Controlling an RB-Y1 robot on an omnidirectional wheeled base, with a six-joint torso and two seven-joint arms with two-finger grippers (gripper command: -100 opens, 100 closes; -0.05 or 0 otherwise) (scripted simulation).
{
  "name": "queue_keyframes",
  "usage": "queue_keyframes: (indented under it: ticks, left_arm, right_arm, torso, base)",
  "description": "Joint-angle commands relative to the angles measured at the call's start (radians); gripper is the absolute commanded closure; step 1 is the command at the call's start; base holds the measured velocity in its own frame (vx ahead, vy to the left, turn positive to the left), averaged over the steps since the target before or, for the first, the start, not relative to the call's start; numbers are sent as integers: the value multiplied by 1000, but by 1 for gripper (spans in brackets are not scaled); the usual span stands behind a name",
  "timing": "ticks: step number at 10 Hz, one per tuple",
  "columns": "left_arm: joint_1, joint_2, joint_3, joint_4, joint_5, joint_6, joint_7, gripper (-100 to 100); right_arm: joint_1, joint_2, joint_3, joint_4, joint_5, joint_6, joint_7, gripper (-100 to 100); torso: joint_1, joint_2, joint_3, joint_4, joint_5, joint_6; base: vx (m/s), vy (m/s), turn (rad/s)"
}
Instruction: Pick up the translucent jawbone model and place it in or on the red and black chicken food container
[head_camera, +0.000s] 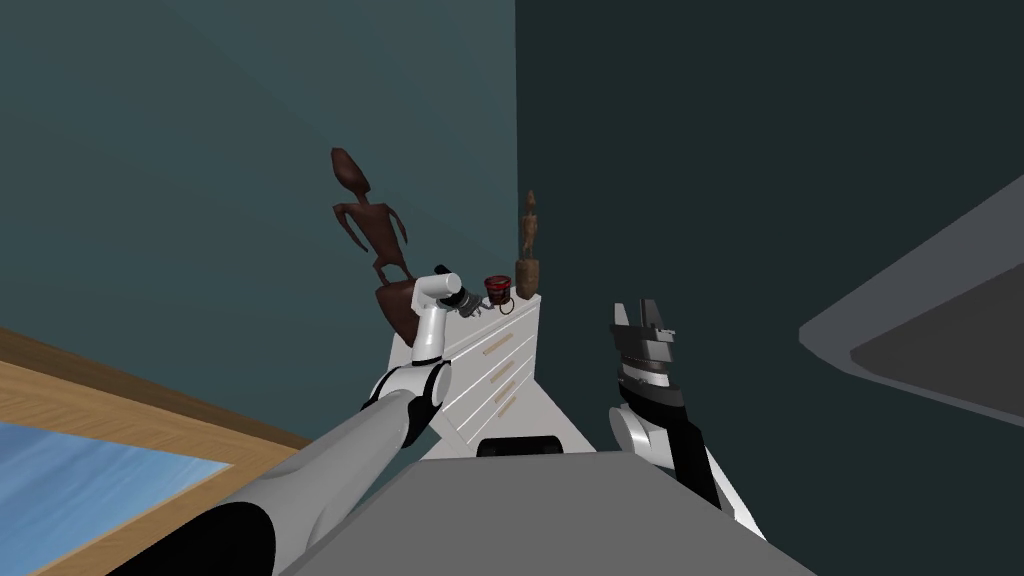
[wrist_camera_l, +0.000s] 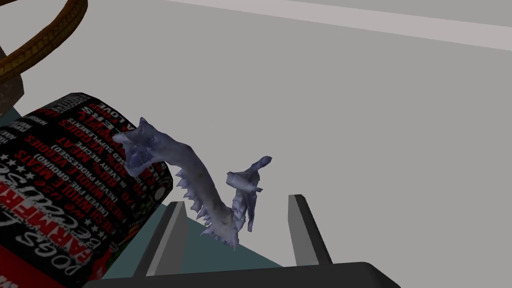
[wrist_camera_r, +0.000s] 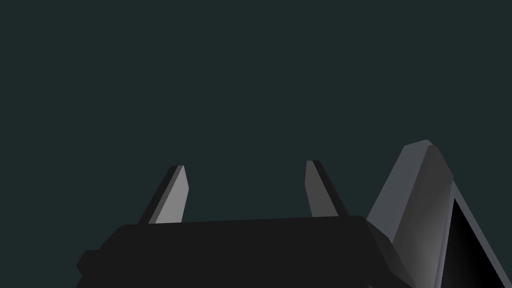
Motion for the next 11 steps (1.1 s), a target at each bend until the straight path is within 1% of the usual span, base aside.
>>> queue_keyframes:
  ticks: [1,4,5,6,7,8,9,10,11]
  left_arm:
    - [0,0,0,0,0,0,0,100]
    - [2,1,1,1,-2,2,3,100]
    - [2,1,1,1,-2,2,3,0]
    - [-11,2,9,-20,3,32,-1,100]
    - [-16,4,13,-28,5,46,-2,100]
    - [-16,4,10,-15,3,32,-1,100]
    - [-17,4,10,-16,3,35,-2,0]
    - [-50,23,8,-8,11,12,-12,100]
    - [-75,43,5,4,19,-3,-22,100]
  right_arm:
    - [0,0,0,0,0,0,0,0]
    - [0,0,0,0,0,0,0,0]
    - [0,0,0,0,0,0,0,0]
    - [0,0,0,0,0,0,0,0]
    - [0,0,0,0,0,0,0,0]
    - [0,0,0,0,0,0,0,0]
    - [0,0,0,0,0,0,0,0]
    - [0,0,0,0,0,0,0,0]
    - [0,0,0,0,0,0,0,0]
  torso:
    - [0,0,0,0,0,0]
    - [0,1,1,1,0,2]
    - [0,1,1,1,0,2]
    - [0,1,1,1,0,2]
    - [0,2,2,2,0,2]
    - [0,3,2,2,0,2]
    - [0,2,2,1,0,2]
    - [0,2,2,1,0,2]
    - [-2,4,3,3,0,2]
  base:
    - [-1,1,12]
    - [0,0,4]
    - [0,0,0]
    - [-10,-3,23]
    - [-15,-6,30]
    - [-6,-3,7]
    - [0,0,0]
    - [-59,-36,-14]
    - [-89,-70,-17]
